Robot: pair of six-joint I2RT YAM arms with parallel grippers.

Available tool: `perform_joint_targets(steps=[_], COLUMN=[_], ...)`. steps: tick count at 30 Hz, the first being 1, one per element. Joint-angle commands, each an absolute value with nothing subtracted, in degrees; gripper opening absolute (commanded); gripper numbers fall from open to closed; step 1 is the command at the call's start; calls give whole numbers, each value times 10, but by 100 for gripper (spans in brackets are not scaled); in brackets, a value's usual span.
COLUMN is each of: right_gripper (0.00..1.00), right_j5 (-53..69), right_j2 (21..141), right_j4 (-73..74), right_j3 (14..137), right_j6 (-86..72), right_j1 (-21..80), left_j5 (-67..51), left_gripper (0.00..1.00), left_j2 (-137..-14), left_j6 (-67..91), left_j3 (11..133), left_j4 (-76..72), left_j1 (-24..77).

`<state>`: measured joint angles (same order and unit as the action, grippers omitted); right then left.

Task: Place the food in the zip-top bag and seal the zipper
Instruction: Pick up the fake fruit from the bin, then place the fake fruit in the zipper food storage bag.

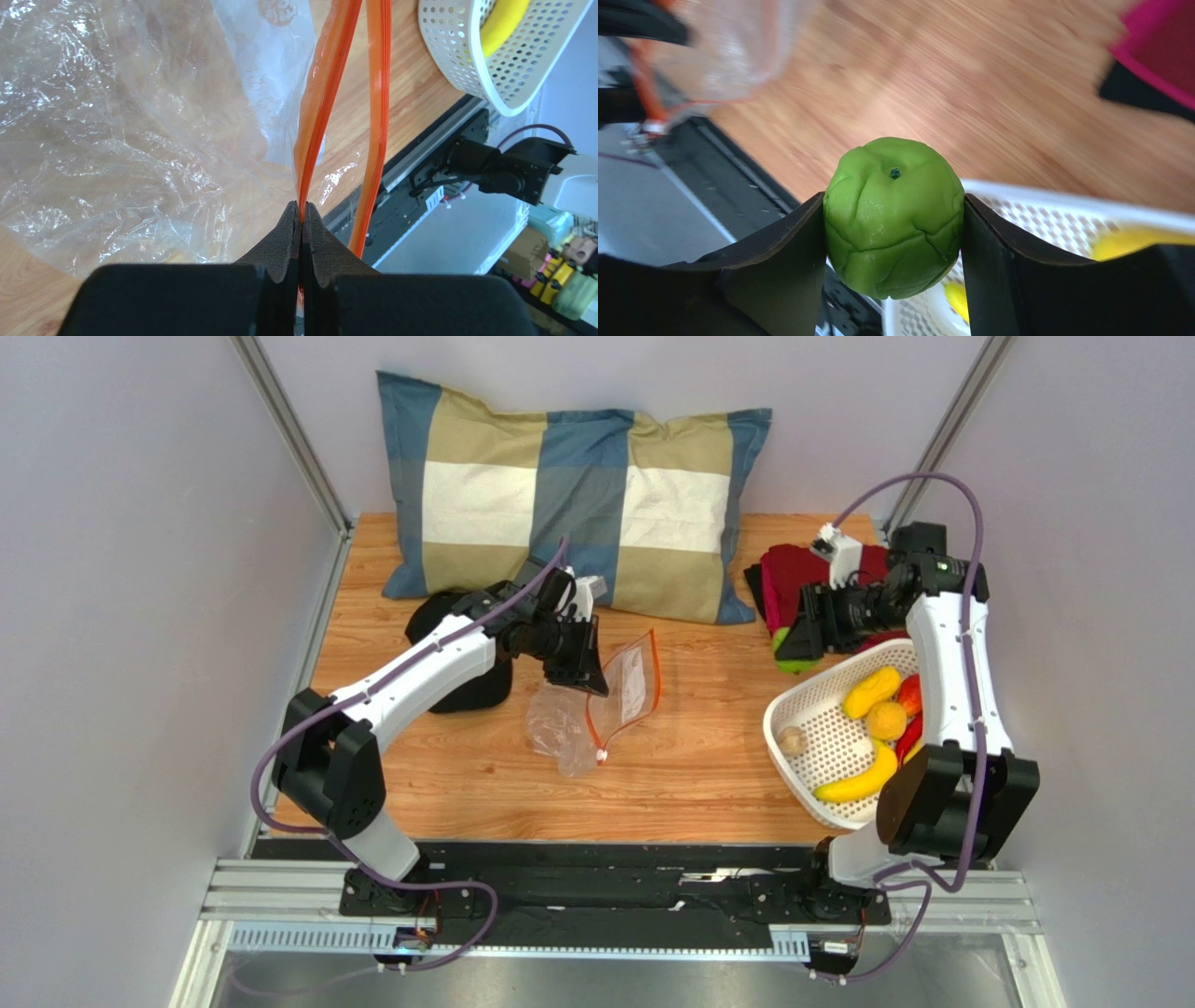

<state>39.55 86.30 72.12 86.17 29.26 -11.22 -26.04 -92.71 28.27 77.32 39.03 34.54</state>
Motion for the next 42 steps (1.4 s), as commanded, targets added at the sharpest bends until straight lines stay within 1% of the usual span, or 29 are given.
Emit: perform_joint_targets(steps=[1, 5, 6, 9, 12, 19, 21, 22, 23, 25, 26, 29, 32, 34, 37, 38, 40, 42], right_gripper=[29, 30, 31, 31, 32, 33, 42, 51, 70, 83, 92, 98, 100, 100, 100, 100, 100, 100], right_j5=[579, 596, 580, 535, 484, 395, 375, 362, 342, 323, 312, 297, 282, 294, 363, 399, 420, 415], right_j2=[820, 770, 761, 748, 762, 793, 797, 801, 803, 805, 804, 794, 779, 770, 752, 749, 751, 765], right_j4=[731, 587, 527, 439, 421, 413, 410, 413, 418, 436, 442, 473, 523, 548, 606, 640, 673, 724], right_j3=[885, 811, 795, 753, 747, 731, 722, 720, 719, 722, 727, 736, 745, 763, 802, 814, 847, 867], right_j6=[233, 123, 82, 37, 33, 37, 47, 52, 69, 76, 83, 108, 133, 155, 188, 199, 230, 253], right_j1=[-34, 77, 95, 159, 209, 244, 263, 269, 279, 284, 284, 283, 280, 267, 213, 178, 121, 81], left_j5=[-309, -332, -345, -369, -392, -430, -443, -447, -453, -458, -462, -471, -481, -482, -501, -504, -504, -503], left_gripper=[0, 0, 0, 0, 0, 0, 0, 0, 0, 0, 0, 0, 0, 0, 0, 0, 0, 0], left_j2=[-937, -945, -946, -942, -932, -907, -905, -905, -905, -904, -903, -899, -891, -882, -871, -870, -867, -870], left_j6=[301, 309, 311, 314, 317, 327, 330, 333, 333, 332, 331, 329, 328, 327, 331, 331, 330, 330], left_j3=[803, 813, 812, 809, 807, 784, 776, 775, 775, 776, 776, 775, 785, 791, 804, 806, 802, 791], left_j4=[373, 367, 362, 353, 347, 321, 308, 305, 303, 302, 302, 302, 302, 301, 294, 289, 281, 271], left_j1=[352, 357, 357, 357, 358, 360, 360, 359, 359, 360, 359, 360, 359, 360, 360, 360, 358, 355])
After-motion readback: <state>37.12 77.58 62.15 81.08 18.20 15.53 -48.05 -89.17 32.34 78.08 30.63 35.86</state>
